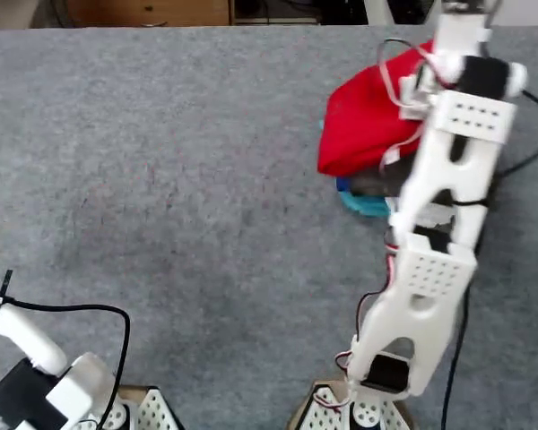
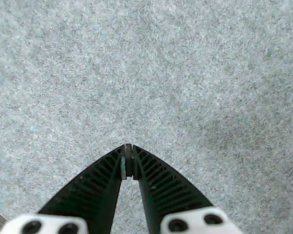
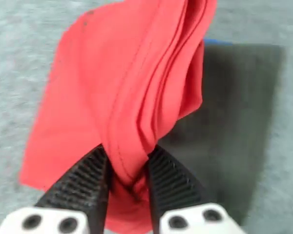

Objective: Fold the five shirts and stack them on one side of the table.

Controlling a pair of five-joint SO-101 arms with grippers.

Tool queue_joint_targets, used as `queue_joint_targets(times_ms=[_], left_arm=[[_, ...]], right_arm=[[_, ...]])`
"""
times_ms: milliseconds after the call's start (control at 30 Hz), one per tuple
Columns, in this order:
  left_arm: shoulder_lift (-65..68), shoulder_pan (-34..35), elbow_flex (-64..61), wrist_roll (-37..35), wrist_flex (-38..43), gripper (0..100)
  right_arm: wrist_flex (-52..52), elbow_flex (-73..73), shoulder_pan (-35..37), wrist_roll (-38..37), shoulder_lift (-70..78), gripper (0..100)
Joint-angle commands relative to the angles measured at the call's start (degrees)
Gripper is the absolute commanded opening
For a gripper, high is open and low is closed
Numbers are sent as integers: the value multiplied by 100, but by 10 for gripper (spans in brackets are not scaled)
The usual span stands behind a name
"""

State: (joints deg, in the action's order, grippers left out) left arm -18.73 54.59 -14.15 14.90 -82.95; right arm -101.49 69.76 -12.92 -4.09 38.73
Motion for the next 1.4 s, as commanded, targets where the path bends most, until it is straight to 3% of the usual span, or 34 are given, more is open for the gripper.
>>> queue_joint_targets(times_ms=[0, 333, 400, 567, 633, 700, 767, 933, 1067, 1200, 1367], left_arm=[[-242, -176, 88, -9, 9, 18], [-251, -290, 88, 9, 0, 18], [-251, -290, 97, 35, 0, 18], [-567, -378, 536, 35, -273, 18], [-901, -598, 615, 0, -325, 18], [-1341, -932, 519, -9, -369, 18], [-1807, -1371, 255, -9, -404, 18], [-2870, -2259, -809, -9, -211, 18], [-3547, -2708, -1688, 26, 132, 18], [-4180, -3218, -2356, 26, 176, 18], [-5051, -3877, -3103, 26, 176, 18]], right_arm=[[-70, 312, -514, -141, -400, 4], [-79, -145, -1024, -132, -426, 15], [-88, -171, -1024, -79, -435, 96], [-88, -233, -1015, 185, -752, 465], [-88, -233, -1007, 193, -980, 527], [-97, -251, -1015, 193, -1262, 481], [-97, -426, -1051, 158, -1631, 375], [-88, -1622, -1033, 149, -2941, 0], [-88, -3108, -1112, 141, -4040, 62], [-62, -4760, -1033, -536, -5182, 0], [299, -6800, -901, -1055, -6475, 1]])
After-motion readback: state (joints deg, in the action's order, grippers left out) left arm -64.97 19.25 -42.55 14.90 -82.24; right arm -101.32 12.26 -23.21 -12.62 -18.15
